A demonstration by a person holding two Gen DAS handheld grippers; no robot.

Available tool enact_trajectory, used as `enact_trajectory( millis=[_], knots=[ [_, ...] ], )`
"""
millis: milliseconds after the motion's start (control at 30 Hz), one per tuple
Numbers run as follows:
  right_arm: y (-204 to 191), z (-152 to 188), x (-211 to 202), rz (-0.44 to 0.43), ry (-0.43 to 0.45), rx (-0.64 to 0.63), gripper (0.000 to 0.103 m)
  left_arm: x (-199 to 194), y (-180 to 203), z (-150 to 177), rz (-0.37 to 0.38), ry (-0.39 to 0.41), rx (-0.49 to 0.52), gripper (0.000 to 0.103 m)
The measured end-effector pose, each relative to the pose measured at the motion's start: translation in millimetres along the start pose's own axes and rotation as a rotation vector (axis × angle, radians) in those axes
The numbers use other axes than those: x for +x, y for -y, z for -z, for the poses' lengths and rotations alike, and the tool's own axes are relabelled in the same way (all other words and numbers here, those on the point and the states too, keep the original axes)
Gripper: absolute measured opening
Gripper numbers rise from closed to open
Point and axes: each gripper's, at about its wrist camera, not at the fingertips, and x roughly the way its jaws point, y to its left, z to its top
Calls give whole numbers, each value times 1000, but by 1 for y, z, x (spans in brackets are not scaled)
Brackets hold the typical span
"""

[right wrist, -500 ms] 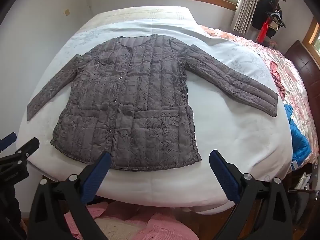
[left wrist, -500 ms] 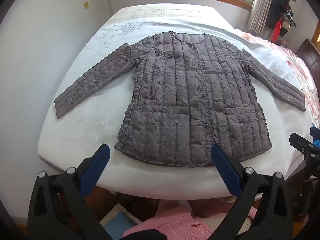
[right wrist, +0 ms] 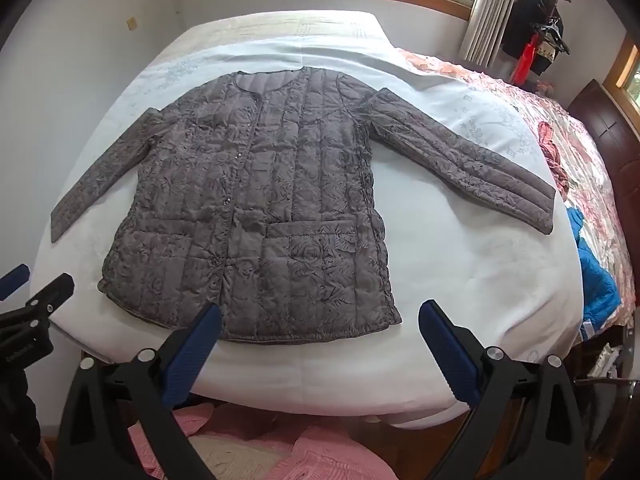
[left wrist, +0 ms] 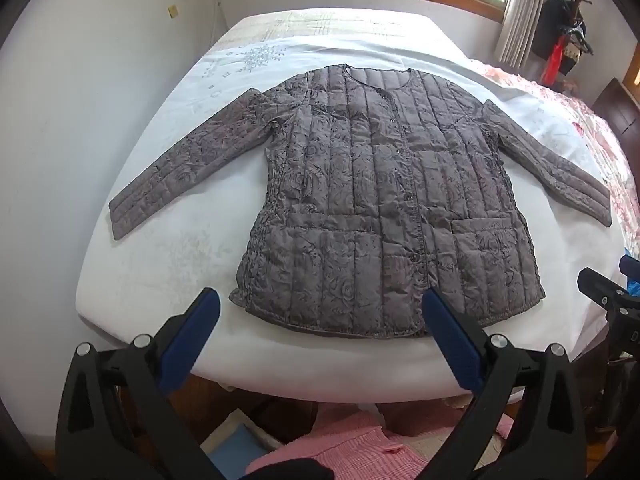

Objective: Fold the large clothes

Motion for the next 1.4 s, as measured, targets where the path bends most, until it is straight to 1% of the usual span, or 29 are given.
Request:
enact_trajectory(
  millis=[367, 1400],
  knots=[
    [0, 0, 0, 1, 0, 3, 99, 1, -1, -5, -2, -2, -1, 100],
    [-4, 2, -7, 1, 17, 1, 99, 1, -1, -7, -3, 3, -1, 100]
  ],
)
